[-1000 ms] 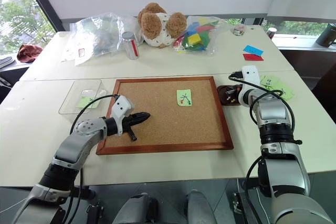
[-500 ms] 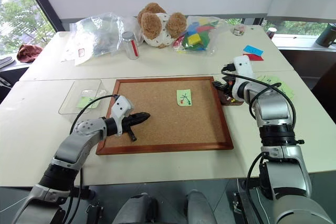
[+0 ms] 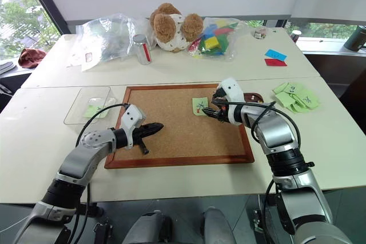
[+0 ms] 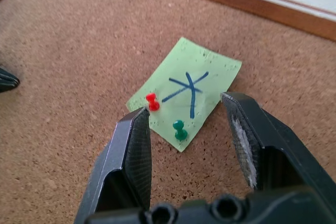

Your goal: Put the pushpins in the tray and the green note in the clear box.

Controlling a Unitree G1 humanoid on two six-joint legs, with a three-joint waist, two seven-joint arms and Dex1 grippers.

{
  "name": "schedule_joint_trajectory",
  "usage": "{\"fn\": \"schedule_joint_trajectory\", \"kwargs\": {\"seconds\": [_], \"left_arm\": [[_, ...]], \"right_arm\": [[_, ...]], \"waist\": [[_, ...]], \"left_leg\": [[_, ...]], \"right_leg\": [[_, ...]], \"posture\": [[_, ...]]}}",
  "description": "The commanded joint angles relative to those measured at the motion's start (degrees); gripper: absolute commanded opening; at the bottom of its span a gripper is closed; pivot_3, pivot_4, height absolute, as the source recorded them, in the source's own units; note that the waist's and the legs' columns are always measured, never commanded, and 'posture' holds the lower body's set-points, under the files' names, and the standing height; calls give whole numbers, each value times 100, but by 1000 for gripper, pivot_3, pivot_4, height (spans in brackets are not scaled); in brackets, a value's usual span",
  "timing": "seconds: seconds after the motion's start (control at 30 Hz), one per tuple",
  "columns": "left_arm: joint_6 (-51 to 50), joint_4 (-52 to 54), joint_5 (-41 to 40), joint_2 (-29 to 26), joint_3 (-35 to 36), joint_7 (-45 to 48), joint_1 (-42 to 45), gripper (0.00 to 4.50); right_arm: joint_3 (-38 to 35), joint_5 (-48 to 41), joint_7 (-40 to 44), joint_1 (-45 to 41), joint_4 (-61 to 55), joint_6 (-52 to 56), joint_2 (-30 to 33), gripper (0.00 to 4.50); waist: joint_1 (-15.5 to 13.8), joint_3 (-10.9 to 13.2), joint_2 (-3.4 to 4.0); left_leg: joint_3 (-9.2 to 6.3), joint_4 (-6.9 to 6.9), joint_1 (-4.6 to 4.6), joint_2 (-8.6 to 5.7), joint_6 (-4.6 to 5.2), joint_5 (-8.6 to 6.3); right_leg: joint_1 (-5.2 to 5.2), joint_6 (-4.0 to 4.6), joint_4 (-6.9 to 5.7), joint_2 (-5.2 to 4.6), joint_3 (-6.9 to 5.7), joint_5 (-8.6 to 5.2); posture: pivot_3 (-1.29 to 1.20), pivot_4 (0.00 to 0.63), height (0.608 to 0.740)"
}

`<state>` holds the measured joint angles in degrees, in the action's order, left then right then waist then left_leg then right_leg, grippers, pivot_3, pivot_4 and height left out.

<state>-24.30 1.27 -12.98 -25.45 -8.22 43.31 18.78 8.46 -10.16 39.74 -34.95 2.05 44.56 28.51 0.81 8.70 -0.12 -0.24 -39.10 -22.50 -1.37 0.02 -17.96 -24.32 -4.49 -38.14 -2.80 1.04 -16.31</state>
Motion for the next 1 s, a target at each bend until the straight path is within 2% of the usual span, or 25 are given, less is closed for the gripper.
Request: {"fn": "schedule_joint_trajectory", "kwargs": {"seconds": [0.03,0.2,0.3,0.4,0.53,0.67,1.0], "left_arm": [[-92,-8,107,-70,-71,-12,-144,0],[-94,32,113,-77,-69,-33,-182,0],[-102,57,111,-80,-72,-46,-203,0],[-110,63,104,-85,-72,-50,-214,0],[-125,70,100,-91,-79,-47,-222,0],[-166,83,122,-118,-144,-7,-245,0],[-127,38,193,-136,-250,63,-225,0]], "right_arm": [[22,38,-26,-39,22,-150,-53,2334],[46,59,-17,-40,128,-203,-73,2334],[47,61,-22,-41,158,-217,-76,1429],[37,38,-16,-53,121,-184,-69,44],[-16,2,-32,-85,63,-142,-63,44],[-414,-339,-95,-275,-376,241,-102,44],[-1044,-621,-241,-639,-768,683,291,44]], "waist": [[-1,0,0],[1,0,0],[1,0,0],[0,0,0],[1,0,0],[0,0,0],[-12,0,0]], "left_leg": [[0,0,0,0,0,0],[0,0,0,0,0,0],[0,0,0,0,0,0],[0,0,0,0,0,0],[0,1,0,0,0,0],[0,2,0,0,0,0],[-1,4,-1,0,1,-1]], "right_leg": [[0,0,0,0,0,0],[0,0,1,0,0,0],[0,0,1,0,0,0],[0,0,1,0,0,0],[0,0,1,0,0,0],[0,0,1,0,0,0],[0,0,5,-3,0,0]], "posture": [[0,150,740],[0,150,740],[0,150,740],[0,150,740],[0,150,740],[0,150,740],[0,150,740]]}}
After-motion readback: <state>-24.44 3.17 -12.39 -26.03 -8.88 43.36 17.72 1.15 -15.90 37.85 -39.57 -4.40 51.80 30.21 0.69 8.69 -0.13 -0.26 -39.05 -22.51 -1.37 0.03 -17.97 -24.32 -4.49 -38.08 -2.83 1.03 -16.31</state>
